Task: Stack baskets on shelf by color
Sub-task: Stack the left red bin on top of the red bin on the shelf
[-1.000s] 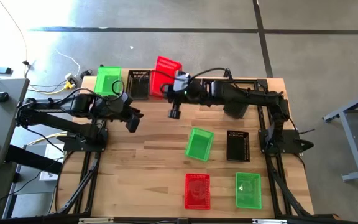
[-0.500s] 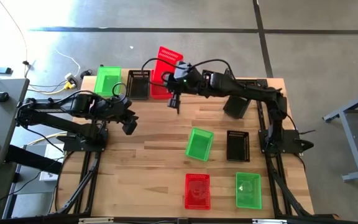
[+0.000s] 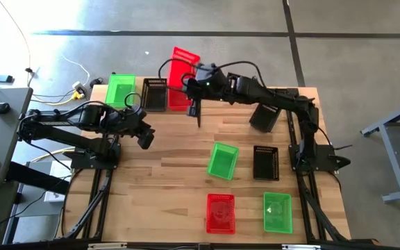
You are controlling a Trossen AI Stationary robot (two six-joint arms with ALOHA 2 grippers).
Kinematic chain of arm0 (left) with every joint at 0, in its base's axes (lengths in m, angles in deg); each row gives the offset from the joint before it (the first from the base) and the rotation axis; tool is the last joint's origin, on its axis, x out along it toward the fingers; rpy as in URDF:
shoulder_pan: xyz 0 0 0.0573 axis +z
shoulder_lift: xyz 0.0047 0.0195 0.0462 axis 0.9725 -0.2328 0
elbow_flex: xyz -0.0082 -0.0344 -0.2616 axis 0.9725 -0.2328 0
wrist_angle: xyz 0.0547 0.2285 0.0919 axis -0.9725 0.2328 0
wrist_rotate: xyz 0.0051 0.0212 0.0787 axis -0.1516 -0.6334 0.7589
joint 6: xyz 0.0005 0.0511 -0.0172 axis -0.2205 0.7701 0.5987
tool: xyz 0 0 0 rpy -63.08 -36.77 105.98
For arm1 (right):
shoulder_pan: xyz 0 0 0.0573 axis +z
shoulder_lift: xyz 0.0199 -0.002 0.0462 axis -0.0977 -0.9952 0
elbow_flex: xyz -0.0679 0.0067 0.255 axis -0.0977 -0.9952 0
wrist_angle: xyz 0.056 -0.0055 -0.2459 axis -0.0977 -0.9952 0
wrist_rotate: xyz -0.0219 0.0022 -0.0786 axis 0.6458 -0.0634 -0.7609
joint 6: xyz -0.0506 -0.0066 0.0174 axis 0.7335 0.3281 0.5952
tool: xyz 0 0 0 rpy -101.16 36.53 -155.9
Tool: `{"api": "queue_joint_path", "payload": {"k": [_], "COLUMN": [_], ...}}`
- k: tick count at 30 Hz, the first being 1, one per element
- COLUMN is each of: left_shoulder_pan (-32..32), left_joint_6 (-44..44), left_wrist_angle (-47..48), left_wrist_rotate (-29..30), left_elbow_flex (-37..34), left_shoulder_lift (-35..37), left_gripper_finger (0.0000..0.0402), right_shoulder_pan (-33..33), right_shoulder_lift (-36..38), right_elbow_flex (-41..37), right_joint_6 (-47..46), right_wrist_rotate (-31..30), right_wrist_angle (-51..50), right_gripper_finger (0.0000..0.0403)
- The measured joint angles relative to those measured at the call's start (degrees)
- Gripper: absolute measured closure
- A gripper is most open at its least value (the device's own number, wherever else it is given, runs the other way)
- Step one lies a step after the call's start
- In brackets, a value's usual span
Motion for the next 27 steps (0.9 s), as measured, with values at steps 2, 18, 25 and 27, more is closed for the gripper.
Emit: {"api": "queue_joint_path", "payload": {"k": [2, 18, 25, 27], "left_shoulder_pan": [0.0, 0.0, -0.07, -0.07], "left_joint_6": [-0.18, -4.29, -4.48, -4.48], "left_wrist_angle": [0.0, 0.01, 0.01, 0.03], "left_wrist_rotate": [0.0, -0.78, -2.18, -2.39], "left_elbow_flex": [0.0, 0.0, 0.0, 0.0], "left_shoulder_lift": [0.0, 0.0, 0.0, 0.0], "left_gripper_finger": [0.0275, 0.0275, 0.0275, 0.0275], "right_shoulder_pan": [-0.47, -1.05, -0.7, -0.74], "right_shoulder_lift": [0.06, -0.44, -3.85, -4.89], "right_elbow_flex": [1.31, 4.63, 4.55, 4.53], "right_joint_6": [-0.11, -1.08, -0.9, -0.92], "right_wrist_rotate": [0.19, 6.19, 6.3, 6.25], "right_wrist_angle": [-0.48, -7.35, -10.49, -11.07], "right_gripper_finger": [0.0403, 0.0403, 0.0403, 0.0403]}}
